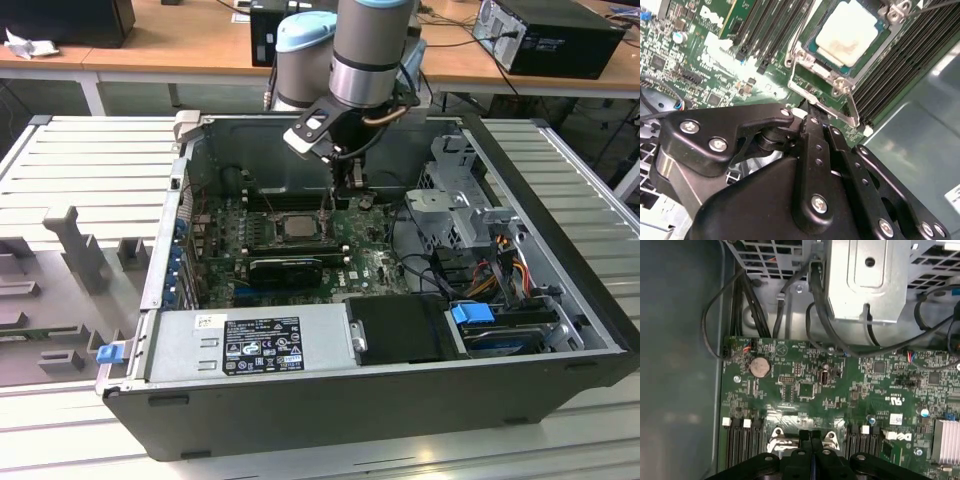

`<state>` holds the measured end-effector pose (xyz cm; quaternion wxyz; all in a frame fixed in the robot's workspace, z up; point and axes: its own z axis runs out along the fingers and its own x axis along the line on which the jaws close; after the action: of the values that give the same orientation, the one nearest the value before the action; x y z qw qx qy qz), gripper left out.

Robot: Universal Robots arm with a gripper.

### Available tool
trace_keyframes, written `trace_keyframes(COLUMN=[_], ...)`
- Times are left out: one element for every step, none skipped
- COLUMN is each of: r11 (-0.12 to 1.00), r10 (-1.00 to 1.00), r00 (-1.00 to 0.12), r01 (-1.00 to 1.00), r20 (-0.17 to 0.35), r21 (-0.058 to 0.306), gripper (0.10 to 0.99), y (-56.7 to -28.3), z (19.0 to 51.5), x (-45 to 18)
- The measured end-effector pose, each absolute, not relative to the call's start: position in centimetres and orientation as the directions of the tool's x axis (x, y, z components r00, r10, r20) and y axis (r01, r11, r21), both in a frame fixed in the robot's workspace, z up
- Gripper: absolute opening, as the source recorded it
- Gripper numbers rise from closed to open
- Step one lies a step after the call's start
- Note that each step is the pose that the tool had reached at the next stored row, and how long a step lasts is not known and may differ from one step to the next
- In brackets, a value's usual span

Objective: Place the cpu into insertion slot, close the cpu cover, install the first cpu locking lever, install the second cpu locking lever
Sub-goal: 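Close the cpu cover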

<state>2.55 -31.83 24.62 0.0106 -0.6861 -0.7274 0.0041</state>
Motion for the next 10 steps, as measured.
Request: trace_keyframes(r11=[0.059, 0.058, 0.059, 0.059, 0.058, 0.058, 0.059, 0.058, 0.058, 0.059], r10=[0.998, 0.998, 0.998, 0.998, 0.998, 0.998, 0.998, 0.998, 0.998, 0.998], r00=[-0.058, -0.058, -0.058, -0.058, -0.058, -0.058, -0.058, -0.058, -0.058, -0.058], r01=[0.998, 0.998, 0.998, 0.998, 0.998, 0.998, 0.998, 0.998, 0.998, 0.998], r20=[0.01, 0.01, 0.01, 0.01, 0.01, 0.01, 0.01, 0.01, 0.01, 0.01], r21=[-0.02, -0.021, -0.021, -0.02, -0.02, -0.02, -0.021, -0.021, -0.02, -0.021], gripper=[0.106, 0.106, 0.106, 0.106, 0.106, 0.106, 0.106, 0.106, 0.106, 0.106], y=[-31.8, -31.8, -31.8, -31.8, -31.8, -31.8, -31.8, -31.8, -31.8, -31.8], z=[24.6, 24.6, 24.6, 24.6, 24.6, 24.6, 24.6, 24.6, 24.6, 24.6], x=[2.2, 1.8, 1.6, 1.4, 1.1, 0.9, 0.5, 0.2, 0.1, -0.1])
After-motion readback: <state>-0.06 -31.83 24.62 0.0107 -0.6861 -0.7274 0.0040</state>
